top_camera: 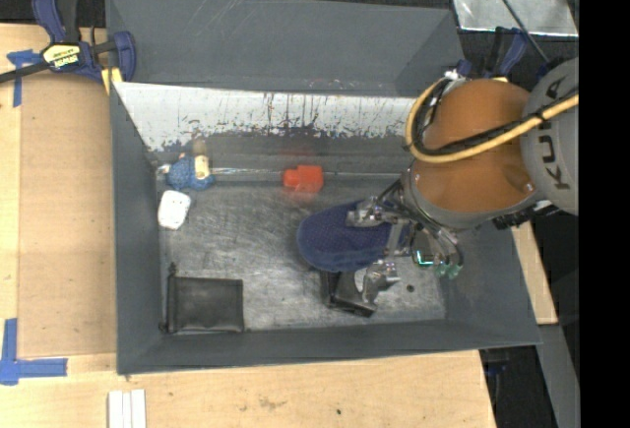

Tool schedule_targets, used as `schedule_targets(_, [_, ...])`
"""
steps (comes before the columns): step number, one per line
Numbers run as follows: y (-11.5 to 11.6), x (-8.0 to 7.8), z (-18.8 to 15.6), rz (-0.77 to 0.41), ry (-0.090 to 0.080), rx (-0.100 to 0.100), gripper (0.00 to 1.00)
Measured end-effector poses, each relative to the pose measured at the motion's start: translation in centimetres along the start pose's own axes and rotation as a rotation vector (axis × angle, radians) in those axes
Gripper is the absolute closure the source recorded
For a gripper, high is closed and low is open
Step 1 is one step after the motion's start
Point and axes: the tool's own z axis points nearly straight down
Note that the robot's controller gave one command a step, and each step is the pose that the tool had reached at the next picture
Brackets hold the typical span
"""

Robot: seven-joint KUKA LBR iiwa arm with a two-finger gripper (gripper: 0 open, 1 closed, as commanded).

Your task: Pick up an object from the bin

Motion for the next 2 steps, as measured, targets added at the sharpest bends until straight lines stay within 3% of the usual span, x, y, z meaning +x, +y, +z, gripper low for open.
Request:
schedule_targets(1, [0.5,-1.8,3.9,0.07,-0.035,-0.004,0.0])
schedule_targets(2, [1.1,-2.0,5.1,0.003,-0.023,-0.003,0.0])
